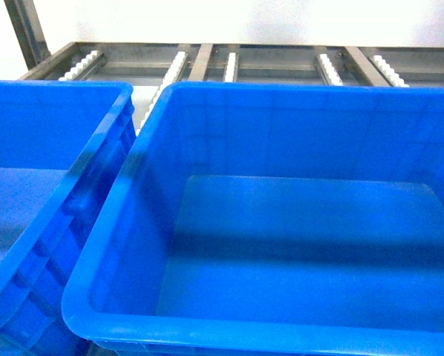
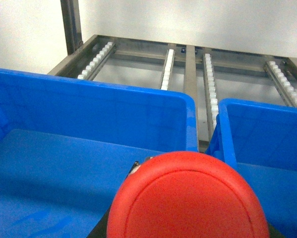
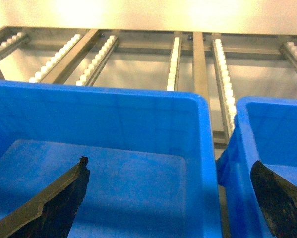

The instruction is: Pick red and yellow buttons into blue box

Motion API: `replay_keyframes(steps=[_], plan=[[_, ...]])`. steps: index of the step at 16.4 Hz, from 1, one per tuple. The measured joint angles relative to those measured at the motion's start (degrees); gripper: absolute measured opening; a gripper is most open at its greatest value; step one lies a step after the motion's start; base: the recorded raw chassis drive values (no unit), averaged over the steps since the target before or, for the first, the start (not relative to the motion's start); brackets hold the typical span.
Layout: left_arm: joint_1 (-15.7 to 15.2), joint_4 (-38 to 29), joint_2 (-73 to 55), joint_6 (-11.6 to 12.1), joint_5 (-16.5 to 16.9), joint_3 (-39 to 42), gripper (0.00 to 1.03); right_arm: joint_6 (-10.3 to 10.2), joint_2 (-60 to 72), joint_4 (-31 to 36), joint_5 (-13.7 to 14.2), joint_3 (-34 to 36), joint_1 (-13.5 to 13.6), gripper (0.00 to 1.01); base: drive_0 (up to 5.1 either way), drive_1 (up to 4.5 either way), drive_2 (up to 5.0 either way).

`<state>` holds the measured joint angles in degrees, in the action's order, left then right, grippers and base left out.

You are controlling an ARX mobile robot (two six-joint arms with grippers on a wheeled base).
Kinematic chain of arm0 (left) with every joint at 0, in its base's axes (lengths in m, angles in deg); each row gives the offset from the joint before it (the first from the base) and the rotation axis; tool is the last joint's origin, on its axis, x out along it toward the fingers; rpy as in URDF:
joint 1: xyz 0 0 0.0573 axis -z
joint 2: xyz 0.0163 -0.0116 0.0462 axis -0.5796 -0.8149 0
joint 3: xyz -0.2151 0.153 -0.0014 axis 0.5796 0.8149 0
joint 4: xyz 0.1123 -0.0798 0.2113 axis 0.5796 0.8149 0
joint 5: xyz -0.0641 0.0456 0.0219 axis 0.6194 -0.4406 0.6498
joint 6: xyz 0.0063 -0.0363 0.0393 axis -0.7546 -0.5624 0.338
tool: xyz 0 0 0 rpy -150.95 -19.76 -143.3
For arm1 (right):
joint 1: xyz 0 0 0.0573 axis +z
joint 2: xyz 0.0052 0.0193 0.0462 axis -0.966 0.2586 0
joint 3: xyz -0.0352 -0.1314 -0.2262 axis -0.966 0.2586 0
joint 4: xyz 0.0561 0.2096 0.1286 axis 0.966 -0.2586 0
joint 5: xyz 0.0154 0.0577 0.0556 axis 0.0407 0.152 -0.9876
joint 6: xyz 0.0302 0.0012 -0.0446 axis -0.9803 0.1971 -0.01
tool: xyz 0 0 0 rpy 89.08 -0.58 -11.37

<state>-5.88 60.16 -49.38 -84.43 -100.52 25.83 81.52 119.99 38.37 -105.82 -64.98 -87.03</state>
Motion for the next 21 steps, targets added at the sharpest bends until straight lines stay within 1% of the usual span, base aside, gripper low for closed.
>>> replay_keyframes(steps=[1, 2, 3, 4, 6, 7, 8, 10, 12, 13, 14, 15, 16, 17, 19, 21], plan=[[0.0, 0.0, 0.0, 0.0, 0.0, 0.0, 0.24, -1.7, -4.5, -2.3, -2.0, 0.5, -2.8, 0.98, 0.0, 0.00, 0.0], [0.0, 0.0, 0.0, 0.0, 0.0, 0.0, 0.24, -3.2, -9.2, -4.6, -3.1, 1.5, -4.7, 0.98, 0.0, 0.00, 0.0], [0.0, 0.0, 0.0, 0.0, 0.0, 0.0, 0.24, -3.6, -14.0, -6.3, -3.3, 2.8, -4.9, 0.98, 0.0, 0.00, 0.0], [0.0, 0.0, 0.0, 0.0, 0.0, 0.0, 0.24, -4.3, -19.7, -9.4, -3.1, 4.7, -4.9, 0.98, 0.0, 0.00, 0.0], [0.0, 0.0, 0.0, 0.0, 0.0, 0.0, 0.24, -5.8, -30.5, -15.1, -1.9, 9.4, -4.8, 0.98, 0.0, 0.00, 0.0], [0.0, 0.0, 0.0, 0.0, 0.0, 0.0, 0.24, -6.4, -35.8, -18.9, -0.3, 11.6, -3.3, 0.98, 0.0, 0.00, 0.0], [0.0, 0.0, 0.0, 0.0, 0.0, 0.0, 0.24, -6.4, -40.6, -22.5, 0.3, 13.4, -1.7, 0.98, 0.0, 0.00, 0.0], [0.0, 0.0, 0.0, 0.0, 0.0, 0.0, 0.24, -6.3, -49.0, -29.7, 2.5, 14.6, -0.7, 0.98, 0.0, 0.00, 0.0], [0.0, 0.0, 0.0, 0.0, 0.0, 0.0, 0.24, -6.3, -49.5, -29.7, 2.6, 14.5, -0.7, 0.98, 0.0, 0.00, 0.0], [-0.6, -3.3, -2.6, 0.0, 2.6, -0.7, 0.24, -6.3, -49.5, -29.7, 2.6, 14.5, -0.7, 0.98, 0.0, 0.00, 0.0], [-0.5, -8.9, -11.5, 2.4, 8.2, -5.6, 0.24, -6.3, -49.5, -29.7, 2.6, 14.5, -0.7, 0.98, 0.0, 0.00, 0.0], [1.2, -9.7, -21.0, 8.2, 17.2, -11.3, 0.24, -6.3, -49.5, -29.7, 2.6, 14.5, -0.7, 0.98, 0.0, 0.00, 0.0], [2.1, -2.8, -29.5, 13.7, 28.8, -17.9, 0.24, -6.3, -49.5, -29.7, 2.6, 14.5, -0.7, 0.98, 0.0, 0.00, 0.0], [0.9, 1.7, -35.3, 17.3, 34.6, -23.9, 0.24, -6.3, -49.5, -29.7, 2.6, 14.5, -0.7, 0.98, 0.0, 0.00, 0.0], [-0.2, 3.6, -38.2, 18.9, 36.4, -27.3, 0.24, -6.3, -49.5, -29.7, 2.6, 14.5, -0.7, 0.98, 0.0, 0.00, 0.0], [-1.5, 6.3, -42.0, 20.2, 40.5, -31.5, 0.24, -6.3, -49.5, -29.7, 2.6, 14.5, -0.7, 0.98, 0.0, 0.00, 0.0]])
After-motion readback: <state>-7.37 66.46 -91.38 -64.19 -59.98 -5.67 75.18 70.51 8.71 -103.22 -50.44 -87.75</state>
